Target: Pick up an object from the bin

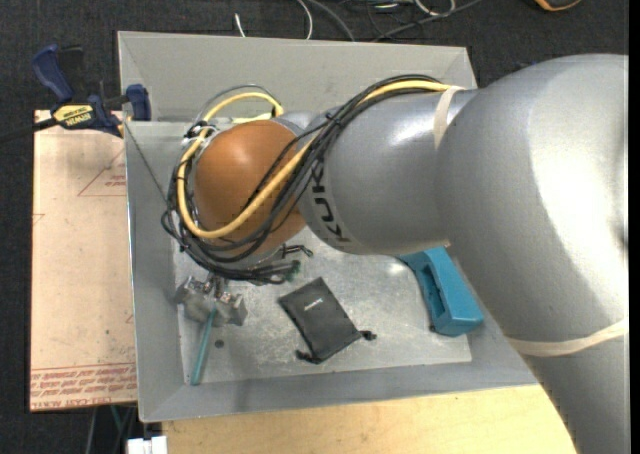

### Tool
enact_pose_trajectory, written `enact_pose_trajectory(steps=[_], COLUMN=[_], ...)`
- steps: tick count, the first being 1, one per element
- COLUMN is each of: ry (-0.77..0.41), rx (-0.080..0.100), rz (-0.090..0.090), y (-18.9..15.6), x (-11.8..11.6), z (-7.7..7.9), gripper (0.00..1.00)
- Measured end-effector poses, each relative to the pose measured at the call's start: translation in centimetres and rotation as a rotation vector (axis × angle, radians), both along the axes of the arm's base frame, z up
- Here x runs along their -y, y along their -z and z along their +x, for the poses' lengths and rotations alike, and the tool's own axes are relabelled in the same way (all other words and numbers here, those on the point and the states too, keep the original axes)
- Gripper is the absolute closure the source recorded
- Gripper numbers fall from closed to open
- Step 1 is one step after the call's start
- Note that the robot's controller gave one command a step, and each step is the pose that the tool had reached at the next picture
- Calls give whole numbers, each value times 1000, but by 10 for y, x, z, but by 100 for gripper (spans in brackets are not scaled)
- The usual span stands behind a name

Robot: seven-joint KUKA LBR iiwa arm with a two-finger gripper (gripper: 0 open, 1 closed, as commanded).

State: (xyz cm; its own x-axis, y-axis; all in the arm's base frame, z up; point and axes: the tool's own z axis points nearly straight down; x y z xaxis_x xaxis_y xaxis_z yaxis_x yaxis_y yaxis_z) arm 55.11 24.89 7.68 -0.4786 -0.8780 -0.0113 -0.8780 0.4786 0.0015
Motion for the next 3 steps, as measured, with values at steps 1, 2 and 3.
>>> enact_pose_trajectory(steps=[1,2,3], ry=[2,3,5], rx=[0,-2,-3], rz=[1,1,1], y=[-18,-45,-89], x=[0,-1,-1], z=[0,-1,-1], gripper=[100,100,100])
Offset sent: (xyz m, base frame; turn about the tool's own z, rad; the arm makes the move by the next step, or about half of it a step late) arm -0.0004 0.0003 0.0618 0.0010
